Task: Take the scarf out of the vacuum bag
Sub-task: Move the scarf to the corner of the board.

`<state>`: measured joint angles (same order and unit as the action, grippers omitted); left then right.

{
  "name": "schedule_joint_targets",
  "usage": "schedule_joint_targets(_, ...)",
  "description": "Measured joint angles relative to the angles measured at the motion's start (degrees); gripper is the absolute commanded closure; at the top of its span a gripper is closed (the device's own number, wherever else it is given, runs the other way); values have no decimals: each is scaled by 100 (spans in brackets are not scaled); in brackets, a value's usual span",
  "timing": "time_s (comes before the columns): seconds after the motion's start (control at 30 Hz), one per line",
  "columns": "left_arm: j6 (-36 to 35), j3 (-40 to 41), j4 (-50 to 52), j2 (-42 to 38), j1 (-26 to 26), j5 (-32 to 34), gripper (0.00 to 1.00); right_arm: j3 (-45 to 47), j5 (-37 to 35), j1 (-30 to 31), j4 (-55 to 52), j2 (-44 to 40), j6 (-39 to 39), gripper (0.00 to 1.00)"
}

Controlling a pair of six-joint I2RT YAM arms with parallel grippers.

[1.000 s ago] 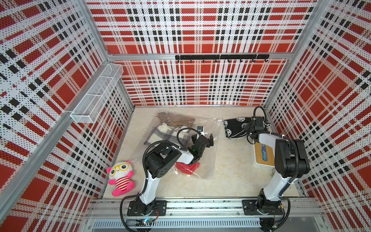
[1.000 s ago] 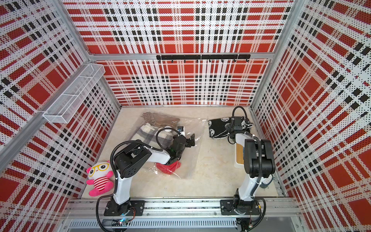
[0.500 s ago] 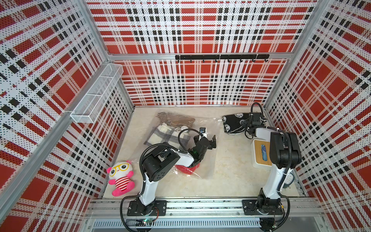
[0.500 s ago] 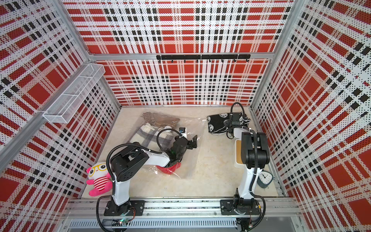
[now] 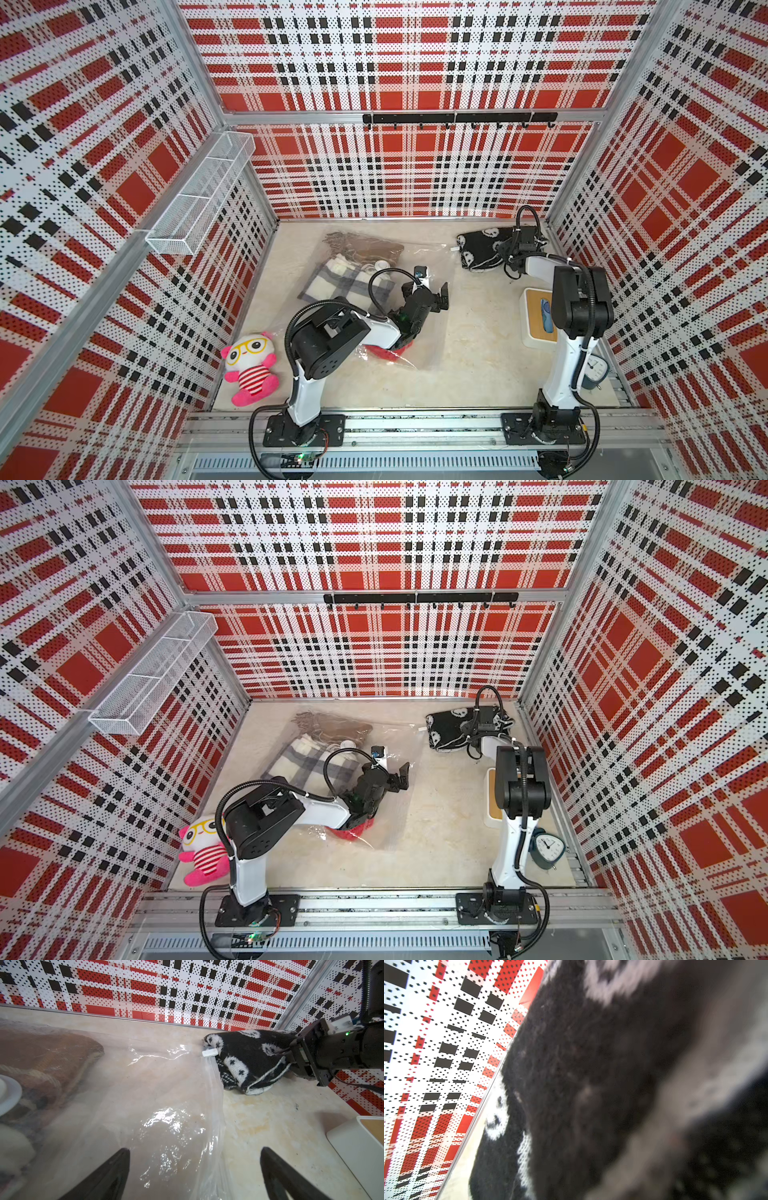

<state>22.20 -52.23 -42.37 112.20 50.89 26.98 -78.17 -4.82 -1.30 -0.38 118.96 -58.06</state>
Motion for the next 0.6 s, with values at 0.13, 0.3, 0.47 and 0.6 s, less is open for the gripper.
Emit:
schedule_joint_targets(0.13,2,46,-24,-37,9,-2,2,-83,4,0,-15,105,-133,100)
schedule_joint_targets(0.3,0,101,-50,-50,11,0,2,-614,61,50,-96,461,-201,100)
schedule_joint_targets(0.47,0,177,-70,-96,22,2,2,-728,-2,109,-219,472,-149,66)
schedule_joint_targets(0.6,0,260,-96,-138,28,7,2,-713,-153,168,-363,450,61,20)
